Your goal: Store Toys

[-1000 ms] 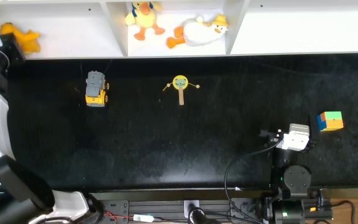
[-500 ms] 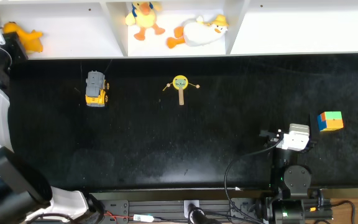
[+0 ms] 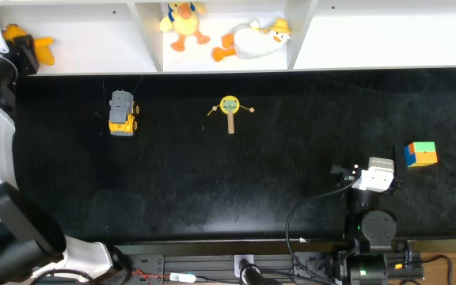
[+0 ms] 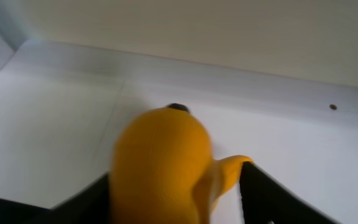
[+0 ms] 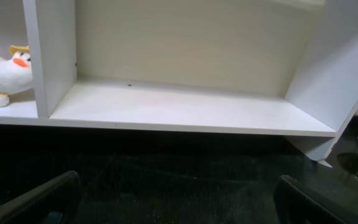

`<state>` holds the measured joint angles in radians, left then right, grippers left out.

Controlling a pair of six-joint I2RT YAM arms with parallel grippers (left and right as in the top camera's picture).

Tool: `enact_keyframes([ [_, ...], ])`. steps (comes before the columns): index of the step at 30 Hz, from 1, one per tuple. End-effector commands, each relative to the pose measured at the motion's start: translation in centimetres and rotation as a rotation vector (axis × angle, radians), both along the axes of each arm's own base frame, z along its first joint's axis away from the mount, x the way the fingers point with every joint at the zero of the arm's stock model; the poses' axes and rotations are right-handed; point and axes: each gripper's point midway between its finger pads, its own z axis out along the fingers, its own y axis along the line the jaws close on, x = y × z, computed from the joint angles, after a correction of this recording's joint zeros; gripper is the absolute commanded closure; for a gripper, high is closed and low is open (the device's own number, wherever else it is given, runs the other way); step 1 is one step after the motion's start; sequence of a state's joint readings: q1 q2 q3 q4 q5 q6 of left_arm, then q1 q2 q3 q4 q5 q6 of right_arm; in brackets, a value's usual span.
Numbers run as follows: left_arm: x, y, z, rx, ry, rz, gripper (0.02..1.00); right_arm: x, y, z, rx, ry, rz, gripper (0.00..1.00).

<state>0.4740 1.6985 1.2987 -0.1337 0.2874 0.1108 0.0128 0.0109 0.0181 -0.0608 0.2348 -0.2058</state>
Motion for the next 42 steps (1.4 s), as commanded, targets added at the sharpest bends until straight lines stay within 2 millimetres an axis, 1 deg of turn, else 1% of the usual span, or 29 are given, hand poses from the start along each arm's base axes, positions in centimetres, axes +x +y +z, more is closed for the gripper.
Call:
enact_keyframes([
  [1,0.5,0.0,-0.1,-0.007,0.000,0.000,0.119,0.0,0.0,-0.3,0.003,-0.001,0.000,0.005],
  [2,0.5,0.0,0.0,-0.006,-0.001,0.000,0.031,0.0,0.0,-0.3,0.003,-0.001,0.000,0.007],
  [3,0.5,0.0,0.1,-0.006,-0.002,0.000,0.020,0.0,0.0,-0.3,0.003,-0.001,0.000,0.005],
  [13,0.3,-0.1,0.4,-0.004,-0.006,0.000,0.020,0.0,0.0,-0.3,0.003,-0.001,0.000,0.007],
  [17,0.1,-0.2,1.6,0.007,-0.026,0.000,0.020,0.0,0.0,-0.3,0.003,-0.001,0.000,0.005],
  [22,-1.3,-0.9,2.7,0.003,-0.015,-0.001,0.020,0.0,0.0,-0.3,0.003,-0.001,0.000,0.007],
  [25,-2.8,-1.6,2.8,0.041,0.010,-0.019,0.020,0.0,0.0,-0.3,0.003,-0.001,0.000,0.005],
  [27,-4.2,-1.7,2.7,0.056,0.027,0.006,0.020,0.0,0.0,-0.3,0.003,-0.001,0.000,0.005],
  [30,-7.0,-2.4,2.3,0.060,0.060,0.035,0.020,0.0,0.0,-0.3,0.003,-0.001,0.000,0.007],
  [32,-9.0,-3.5,1.6,0.051,0.076,0.034,0.020,0.0,0.0,-0.3,0.003,-0.001,0.000,0.007],
  [35,-12.6,-5.7,-0.4,-0.022,0.100,0.052,0.020,0.0,0.0,-0.3,0.003,-0.001,0.000,0.005],
  [38,-15.6,-8.4,-3.1,-0.116,0.130,0.061,0.020,0.0,0.0,-0.3,0.003,-0.001,0.000,0.005],
  [39,-16.6,-9.5,-4.1,-0.151,0.145,0.051,0.020,0.0,0.0,-0.3,0.003,-0.001,0.000,0.007],
  [42,-18.0,-12.6,-6.7,-0.212,0.206,-0.019,0.020,0.0,0.0,-0.3,0.003,-0.001,0.000,0.005],
])
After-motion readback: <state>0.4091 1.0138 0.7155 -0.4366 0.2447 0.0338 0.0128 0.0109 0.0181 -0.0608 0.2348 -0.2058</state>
